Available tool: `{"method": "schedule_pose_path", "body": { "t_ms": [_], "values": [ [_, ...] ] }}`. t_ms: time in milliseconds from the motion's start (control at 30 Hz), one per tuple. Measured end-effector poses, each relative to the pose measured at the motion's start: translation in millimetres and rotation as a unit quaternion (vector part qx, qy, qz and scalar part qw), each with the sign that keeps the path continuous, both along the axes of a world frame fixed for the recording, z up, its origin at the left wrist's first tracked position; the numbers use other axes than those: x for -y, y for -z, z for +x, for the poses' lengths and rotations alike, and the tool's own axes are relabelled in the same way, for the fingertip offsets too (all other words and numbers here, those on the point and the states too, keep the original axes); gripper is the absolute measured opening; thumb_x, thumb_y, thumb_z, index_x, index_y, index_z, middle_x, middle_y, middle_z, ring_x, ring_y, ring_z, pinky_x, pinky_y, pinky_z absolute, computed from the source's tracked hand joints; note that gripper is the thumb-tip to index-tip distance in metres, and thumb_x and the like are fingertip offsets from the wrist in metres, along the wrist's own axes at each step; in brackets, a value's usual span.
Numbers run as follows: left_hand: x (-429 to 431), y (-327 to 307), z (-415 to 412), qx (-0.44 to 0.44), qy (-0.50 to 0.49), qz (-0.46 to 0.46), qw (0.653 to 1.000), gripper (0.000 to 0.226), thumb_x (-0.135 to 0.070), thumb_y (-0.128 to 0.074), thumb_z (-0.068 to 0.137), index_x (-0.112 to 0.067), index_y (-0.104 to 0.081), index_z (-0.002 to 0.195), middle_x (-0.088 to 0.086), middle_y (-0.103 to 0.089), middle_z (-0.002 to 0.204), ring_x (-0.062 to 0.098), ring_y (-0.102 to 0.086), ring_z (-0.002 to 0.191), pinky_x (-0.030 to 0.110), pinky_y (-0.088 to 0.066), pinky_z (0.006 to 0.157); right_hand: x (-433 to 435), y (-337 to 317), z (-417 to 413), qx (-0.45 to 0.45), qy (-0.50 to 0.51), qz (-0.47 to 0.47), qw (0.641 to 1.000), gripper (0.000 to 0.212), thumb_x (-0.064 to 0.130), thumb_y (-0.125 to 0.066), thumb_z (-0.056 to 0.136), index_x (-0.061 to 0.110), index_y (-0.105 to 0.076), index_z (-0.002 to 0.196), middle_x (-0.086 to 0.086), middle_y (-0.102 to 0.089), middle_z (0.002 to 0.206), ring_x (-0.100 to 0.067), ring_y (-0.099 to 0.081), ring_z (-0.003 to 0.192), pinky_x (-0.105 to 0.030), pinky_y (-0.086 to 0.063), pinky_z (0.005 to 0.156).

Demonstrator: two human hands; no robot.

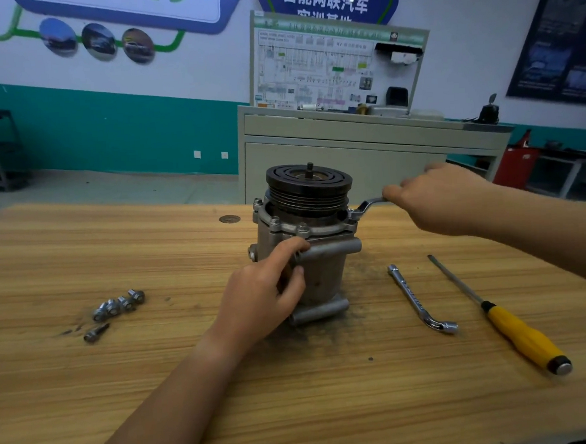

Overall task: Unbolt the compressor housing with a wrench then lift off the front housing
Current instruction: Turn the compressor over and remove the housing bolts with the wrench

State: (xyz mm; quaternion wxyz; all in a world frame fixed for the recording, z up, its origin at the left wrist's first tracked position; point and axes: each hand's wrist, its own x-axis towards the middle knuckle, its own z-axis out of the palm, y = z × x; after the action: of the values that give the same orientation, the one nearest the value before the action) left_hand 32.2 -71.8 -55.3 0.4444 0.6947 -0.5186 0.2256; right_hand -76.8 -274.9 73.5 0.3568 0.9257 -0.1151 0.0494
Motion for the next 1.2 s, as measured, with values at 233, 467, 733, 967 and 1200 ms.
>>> {"method": "schedule_pose_path", "body": {
  "t_ms": [233, 467, 733, 967, 1200],
  "values": [
    [-2.2, -2.1, 3.7, 0.029, 0.011, -0.010, 0.999, 0.034, -0.027, -0.044, 0.087, -0.014, -0.061, 0.113, -0.014, -0.046, 0.059, 0.004, -0.039, 0.042, 0.024, -0.038, 0.037, 16.9, 31.4, 34.7, 0.131, -0.062, -0.015, 0.989, 0.033, 0.005, -0.044, 0.093, 0.012, -0.047, 0.125, -0.008, -0.060, 0.122, -0.022, -0.054, 0.115, -0.045, -0.005, 0.113],
    [0.1, 0.0, 3.9, 0.032, 0.012, -0.016, 0.999, 0.026, -0.030, -0.042, 0.087, -0.031, -0.046, 0.112, -0.006, -0.055, 0.059, 0.011, -0.047, 0.042, 0.031, -0.044, 0.039, -28.5, 19.4, -15.6, 0.459, -0.131, 0.498, 0.724, 0.025, 0.017, -0.039, 0.098, 0.017, -0.049, 0.120, 0.003, -0.049, 0.065, -0.008, -0.049, 0.054, -0.027, -0.045, 0.050],
    [-3.2, 0.3, 0.8, -0.001, 0.009, -0.001, 1.000, 0.033, -0.024, -0.049, 0.087, -0.014, -0.060, 0.116, 0.003, -0.061, 0.062, 0.018, -0.053, 0.046, 0.037, -0.047, 0.042, -45.1, 32.9, -36.1, 0.202, 0.055, 0.322, 0.923, 0.033, 0.018, -0.041, 0.097, 0.019, -0.049, 0.128, 0.006, -0.045, 0.076, -0.003, -0.040, 0.062, -0.019, -0.029, 0.048],
    [-2.3, 1.0, 0.5, -0.019, 0.008, 0.003, 1.000, 0.033, -0.019, -0.052, 0.085, -0.015, -0.060, 0.117, 0.004, -0.061, 0.062, 0.019, -0.053, 0.046, 0.040, -0.047, 0.043, -58.2, 29.6, -28.7, 0.151, 0.081, 0.179, 0.969, 0.037, 0.007, -0.039, 0.092, 0.019, -0.042, 0.126, 0.004, -0.038, 0.064, -0.012, -0.040, 0.056, -0.025, -0.035, 0.046],
    [0.0, 3.8, 0.2, -0.039, 0.016, 0.000, 0.999, 0.033, -0.021, -0.050, 0.086, -0.017, -0.057, 0.118, 0.003, -0.057, 0.058, 0.018, -0.051, 0.046, 0.043, -0.045, 0.042, -78.7, 8.6, -23.2, 0.037, 0.067, 0.019, 0.997, 0.024, 0.003, -0.046, 0.090, 0.007, -0.046, 0.114, 0.000, -0.028, 0.059, -0.015, -0.029, 0.048, -0.026, -0.030, 0.042]
  ]
}}
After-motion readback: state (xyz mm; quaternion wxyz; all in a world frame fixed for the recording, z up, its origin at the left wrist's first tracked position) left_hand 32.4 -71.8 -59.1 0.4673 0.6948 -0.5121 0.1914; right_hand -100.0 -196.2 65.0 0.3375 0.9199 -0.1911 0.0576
